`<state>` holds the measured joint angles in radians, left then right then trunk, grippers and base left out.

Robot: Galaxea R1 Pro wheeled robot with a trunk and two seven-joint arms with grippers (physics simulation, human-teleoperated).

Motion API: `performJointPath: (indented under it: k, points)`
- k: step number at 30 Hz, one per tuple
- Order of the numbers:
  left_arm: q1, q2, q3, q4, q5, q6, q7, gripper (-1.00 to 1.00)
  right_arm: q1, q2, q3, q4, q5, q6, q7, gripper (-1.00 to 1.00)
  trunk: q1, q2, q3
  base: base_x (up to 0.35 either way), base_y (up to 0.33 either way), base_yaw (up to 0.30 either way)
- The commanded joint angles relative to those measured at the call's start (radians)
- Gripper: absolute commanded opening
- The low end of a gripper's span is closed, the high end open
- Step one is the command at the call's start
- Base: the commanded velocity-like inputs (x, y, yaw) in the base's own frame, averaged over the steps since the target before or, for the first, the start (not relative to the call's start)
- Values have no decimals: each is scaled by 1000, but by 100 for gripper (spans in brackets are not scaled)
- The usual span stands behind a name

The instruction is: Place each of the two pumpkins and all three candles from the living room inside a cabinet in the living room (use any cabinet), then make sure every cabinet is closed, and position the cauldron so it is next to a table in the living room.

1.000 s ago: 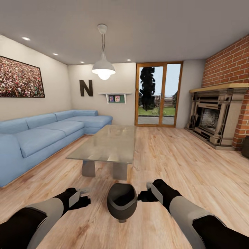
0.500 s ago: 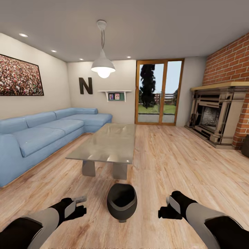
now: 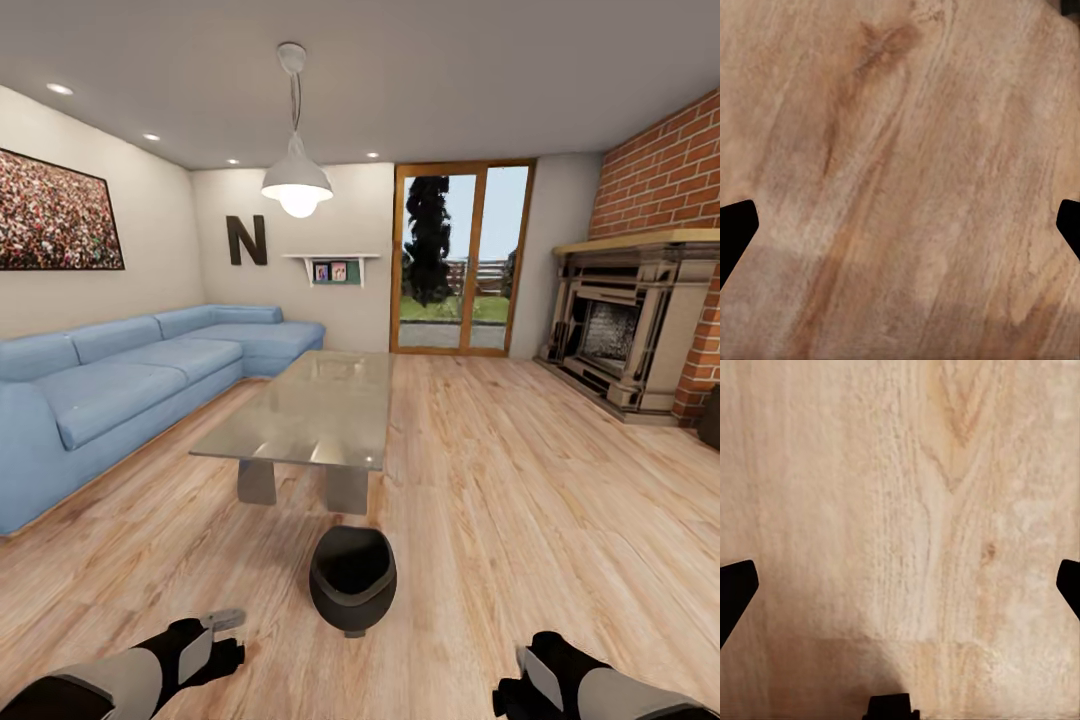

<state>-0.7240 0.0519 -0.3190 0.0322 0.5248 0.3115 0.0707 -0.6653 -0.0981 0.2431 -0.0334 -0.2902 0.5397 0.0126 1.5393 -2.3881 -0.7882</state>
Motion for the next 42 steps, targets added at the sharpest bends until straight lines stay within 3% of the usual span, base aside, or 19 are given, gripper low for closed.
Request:
performJointPath:
  k: [1, 4, 9, 20, 21, 25, 29, 37, 42]
  points:
    - [9, 0, -8, 1, 11, -6, 2, 100, 16, -1, 8, -2, -7, -3, 2, 100, -4, 7, 1, 0, 0, 0]
    - [42, -1, -8, 2, 11, -64, 1, 100, 75, -3, 9, -2, -6, -70, 4, 100, -16, 28, 5, 0, 0, 0]
    - [49, -8, -8, 7, 11, -77, 1, 100, 117, -2, 11, -2, -6, -96, 7, 100, -35, 63, 13, 0, 0, 27]
    - [53, -22, -7, 8, 12, -81, 1, 100, 143, -2, 12, -2, -6, -98, 8, 100, -77, 140, 29, 0, 0, 65]
    - [54, -22, -7, 8, 17, -81, 2, 100, 143, -2, 12, -2, -6, -98, 7, 100, -81, 147, 31, 0, 0, 70]
    - [58, -18, -4, 9, 88, -80, 3, 100, 144, 1, 13, -2, -6, -99, 5, 100, -96, 175, 37, 0, 0, 71]
    - [66, -18, -4, 9, 126, -80, 5, 100, 144, 1, 13, -1, -5, -104, 5, 100, -112, 203, 43, 0, 0, 72]
    - [101, -23, -5, 8, 140, -82, 6, 100, 204, 1, 13, -1, -5, -228, -2, 100, -142, 259, 55, 0, 0, 72]
    - [120, -23, -5, 8, 141, -83, 5, 100, 215, 2, 15, 0, -4, -242, -6, 100, -161, 294, 68, 0, 0, 29]
